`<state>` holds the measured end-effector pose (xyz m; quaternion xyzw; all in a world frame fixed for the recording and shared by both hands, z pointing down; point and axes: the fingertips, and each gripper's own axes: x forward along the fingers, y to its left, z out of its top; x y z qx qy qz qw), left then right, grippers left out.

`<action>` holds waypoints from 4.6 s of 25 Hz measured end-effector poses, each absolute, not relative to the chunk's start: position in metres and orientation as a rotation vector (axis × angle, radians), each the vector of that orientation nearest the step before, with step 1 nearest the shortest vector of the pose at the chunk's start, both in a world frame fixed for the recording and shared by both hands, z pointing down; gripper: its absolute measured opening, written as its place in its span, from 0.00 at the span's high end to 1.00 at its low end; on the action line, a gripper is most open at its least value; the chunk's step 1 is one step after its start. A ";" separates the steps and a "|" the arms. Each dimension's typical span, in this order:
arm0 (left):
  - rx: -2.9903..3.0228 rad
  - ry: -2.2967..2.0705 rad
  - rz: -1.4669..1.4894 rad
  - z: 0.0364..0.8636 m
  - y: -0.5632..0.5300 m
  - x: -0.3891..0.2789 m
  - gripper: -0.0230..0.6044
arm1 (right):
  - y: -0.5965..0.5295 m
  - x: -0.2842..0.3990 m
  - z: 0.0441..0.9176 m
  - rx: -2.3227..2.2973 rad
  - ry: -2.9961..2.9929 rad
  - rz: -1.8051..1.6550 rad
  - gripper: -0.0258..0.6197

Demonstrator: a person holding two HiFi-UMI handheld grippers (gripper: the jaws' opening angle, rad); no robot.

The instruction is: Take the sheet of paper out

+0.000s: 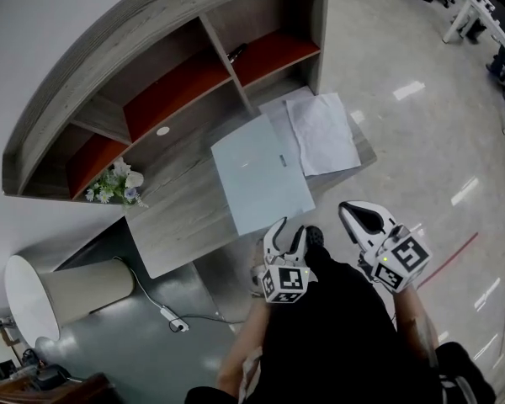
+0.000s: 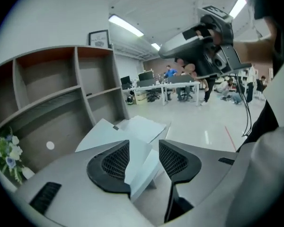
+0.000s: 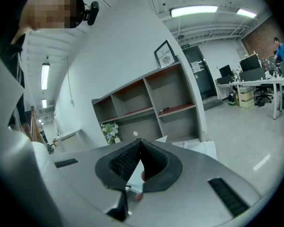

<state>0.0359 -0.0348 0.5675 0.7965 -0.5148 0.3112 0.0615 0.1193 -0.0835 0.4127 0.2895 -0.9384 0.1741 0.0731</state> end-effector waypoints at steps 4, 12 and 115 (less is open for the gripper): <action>2.394 -1.593 1.114 0.588 -0.052 0.044 0.64 | -0.100 0.126 0.423 0.798 -2.801 0.547 0.94; 2.332 -1.680 1.337 0.610 -0.073 0.047 0.64 | -0.120 0.137 0.437 0.712 -2.785 0.579 0.94; 2.122 -1.704 0.158 0.513 0.034 -0.259 0.94 | -0.136 -0.176 0.706 0.704 -1.964 0.297 0.94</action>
